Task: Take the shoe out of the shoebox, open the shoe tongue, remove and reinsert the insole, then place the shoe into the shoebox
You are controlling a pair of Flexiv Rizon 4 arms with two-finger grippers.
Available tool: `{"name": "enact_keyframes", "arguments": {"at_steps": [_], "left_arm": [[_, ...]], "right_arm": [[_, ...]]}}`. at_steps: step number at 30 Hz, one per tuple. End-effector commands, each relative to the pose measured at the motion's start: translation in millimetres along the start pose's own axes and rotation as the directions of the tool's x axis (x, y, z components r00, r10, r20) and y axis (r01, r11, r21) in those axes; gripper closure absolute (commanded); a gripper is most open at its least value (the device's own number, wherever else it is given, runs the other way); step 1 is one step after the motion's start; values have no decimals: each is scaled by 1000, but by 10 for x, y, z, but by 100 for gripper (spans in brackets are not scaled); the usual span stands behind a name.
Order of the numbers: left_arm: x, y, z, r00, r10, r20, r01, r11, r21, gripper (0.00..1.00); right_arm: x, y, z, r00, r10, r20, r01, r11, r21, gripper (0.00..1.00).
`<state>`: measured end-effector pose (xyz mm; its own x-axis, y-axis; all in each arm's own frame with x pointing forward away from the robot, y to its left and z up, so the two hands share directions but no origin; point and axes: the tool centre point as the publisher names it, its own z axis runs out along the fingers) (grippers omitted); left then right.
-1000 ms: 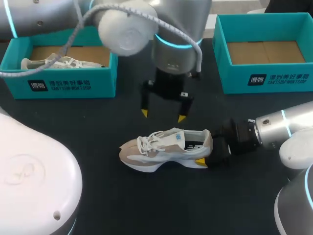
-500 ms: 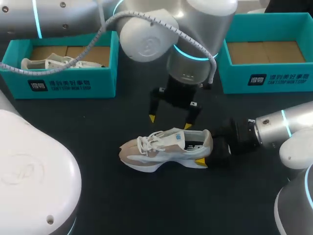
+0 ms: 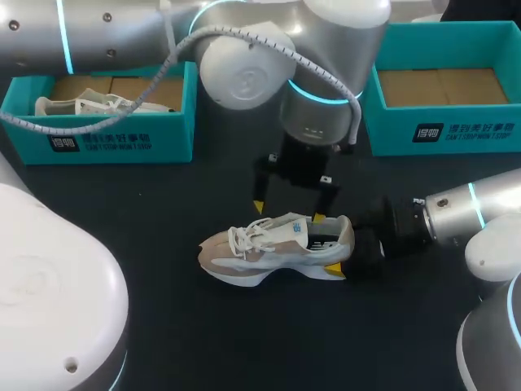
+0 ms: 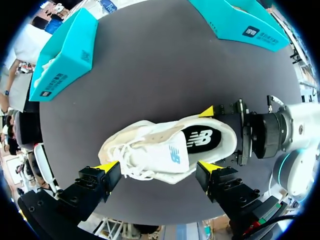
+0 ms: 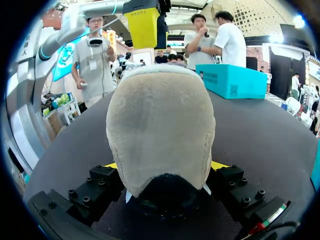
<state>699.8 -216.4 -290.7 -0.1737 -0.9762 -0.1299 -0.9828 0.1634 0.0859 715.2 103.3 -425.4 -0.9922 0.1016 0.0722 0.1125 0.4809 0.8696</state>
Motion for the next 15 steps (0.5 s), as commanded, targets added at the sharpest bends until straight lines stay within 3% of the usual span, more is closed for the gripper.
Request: {"name": "enact_keyframes", "arguments": {"at_steps": [1, 15], "left_arm": [[69, -54, 140, 1000, -11, 8, 12, 1000, -26, 0], [241, -100, 404, 997, -61, 39, 63, 997, -35, 0]], "right_arm": [[-8, -75, 101, 1000, 2, 0, -2, 1000, 3, 100], [-8, -75, 101, 1000, 2, 0, -2, 1000, 3, 100]]}}
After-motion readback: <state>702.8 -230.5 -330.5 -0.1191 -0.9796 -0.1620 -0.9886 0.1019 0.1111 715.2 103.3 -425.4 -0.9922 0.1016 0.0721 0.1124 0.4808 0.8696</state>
